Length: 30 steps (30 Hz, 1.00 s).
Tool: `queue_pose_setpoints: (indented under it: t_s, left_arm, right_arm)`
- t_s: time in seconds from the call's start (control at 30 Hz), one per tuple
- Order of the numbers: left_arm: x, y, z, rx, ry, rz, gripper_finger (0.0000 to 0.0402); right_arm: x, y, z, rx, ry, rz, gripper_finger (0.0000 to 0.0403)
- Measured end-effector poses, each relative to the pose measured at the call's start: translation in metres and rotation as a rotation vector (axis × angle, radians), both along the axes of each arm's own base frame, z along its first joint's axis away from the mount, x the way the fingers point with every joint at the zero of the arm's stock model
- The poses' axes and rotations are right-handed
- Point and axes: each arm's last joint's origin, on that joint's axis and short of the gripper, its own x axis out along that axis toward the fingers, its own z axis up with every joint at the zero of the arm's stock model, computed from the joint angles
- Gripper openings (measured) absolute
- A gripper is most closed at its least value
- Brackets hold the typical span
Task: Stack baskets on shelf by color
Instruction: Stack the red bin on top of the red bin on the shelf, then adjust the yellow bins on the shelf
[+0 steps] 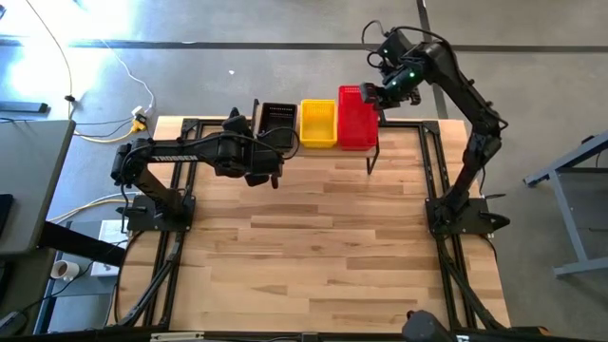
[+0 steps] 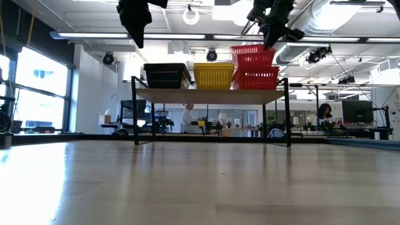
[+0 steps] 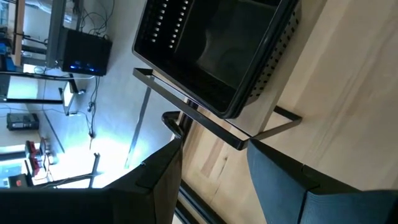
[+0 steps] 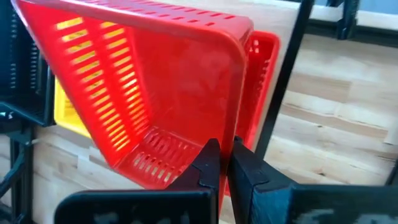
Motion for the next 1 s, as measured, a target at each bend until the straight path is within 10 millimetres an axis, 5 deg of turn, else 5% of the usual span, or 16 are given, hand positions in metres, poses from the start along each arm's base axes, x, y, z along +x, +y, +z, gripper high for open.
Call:
queue_pose_setpoints:
  t_s: [0.7,1.0]
  left_arm:
    - [0.0000,0.0001,0.0000,0.000,0.023,-0.022,0.0170]
    - [0.0000,0.0001,-0.0001,-0.001,0.027,-0.026,0.0170]
  right_arm:
    - [0.0056,0.0006,-0.0033,0.027,-0.004,-0.003,0.0004]
    - [0.0056,0.0006,-0.0032,0.027,-0.004,-0.003,0.0077]
